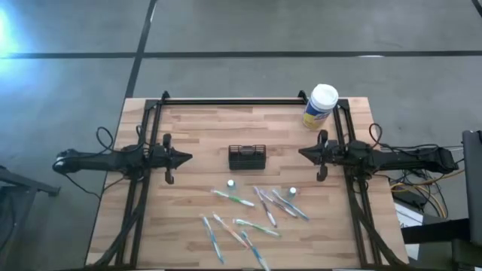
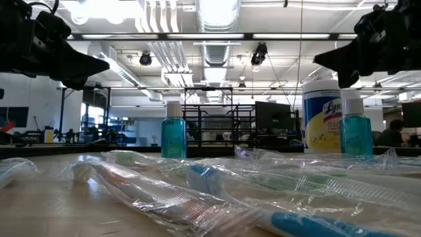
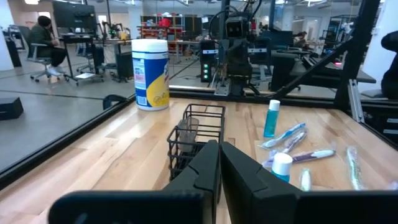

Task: Pick & Place toothbrushing station
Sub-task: Put the right blue mouthwash bottle into the black organizer

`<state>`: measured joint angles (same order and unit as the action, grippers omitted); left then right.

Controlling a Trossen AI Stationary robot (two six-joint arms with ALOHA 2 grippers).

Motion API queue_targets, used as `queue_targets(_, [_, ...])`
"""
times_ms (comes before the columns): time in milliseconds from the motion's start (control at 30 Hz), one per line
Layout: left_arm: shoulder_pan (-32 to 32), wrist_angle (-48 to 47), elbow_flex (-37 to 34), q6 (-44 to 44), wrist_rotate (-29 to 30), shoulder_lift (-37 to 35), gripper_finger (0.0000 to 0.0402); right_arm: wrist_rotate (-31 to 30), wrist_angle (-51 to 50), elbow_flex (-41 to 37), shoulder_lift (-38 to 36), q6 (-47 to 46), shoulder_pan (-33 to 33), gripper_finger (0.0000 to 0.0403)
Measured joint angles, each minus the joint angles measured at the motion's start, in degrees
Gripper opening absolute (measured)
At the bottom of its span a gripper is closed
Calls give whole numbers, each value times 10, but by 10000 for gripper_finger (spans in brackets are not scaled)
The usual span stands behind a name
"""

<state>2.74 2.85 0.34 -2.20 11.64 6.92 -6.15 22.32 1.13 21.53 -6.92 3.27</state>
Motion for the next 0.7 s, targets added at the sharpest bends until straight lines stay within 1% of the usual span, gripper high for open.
queue_targets(133, [0, 0, 0, 4, -1, 0, 21, 0, -31, 35, 20, 0, 0, 13])
queue_targets(233, [0, 1, 0, 4, -1, 0, 21, -4, -75, 84, 52, 9, 0, 13])
queue_targets(300, [0, 0, 0, 4, -1, 0, 21, -18, -125, 128, 79, 16, 0, 13])
queue_targets(367, [0, -1, 0, 4, -2, 0, 21, -34, -195, 178, 111, 22, 0, 13])
queue_targets(433, [0, -2, 0, 0, -2, 1, 21, -46, -271, 225, 143, 16, 0, 13])
queue_targets(500, [0, -3, 0, -11, -2, 1, 21, -55, -325, 270, 174, 7, 0, 13])
queue_targets(600, [0, -3, 0, -14, -3, 1, 21, -59, -369, 318, 213, -4, 0, 13])
queue_targets(700, [0, -3, 0, -21, -3, 1, 21, -59, -383, 341, 244, -5, 0, 13])
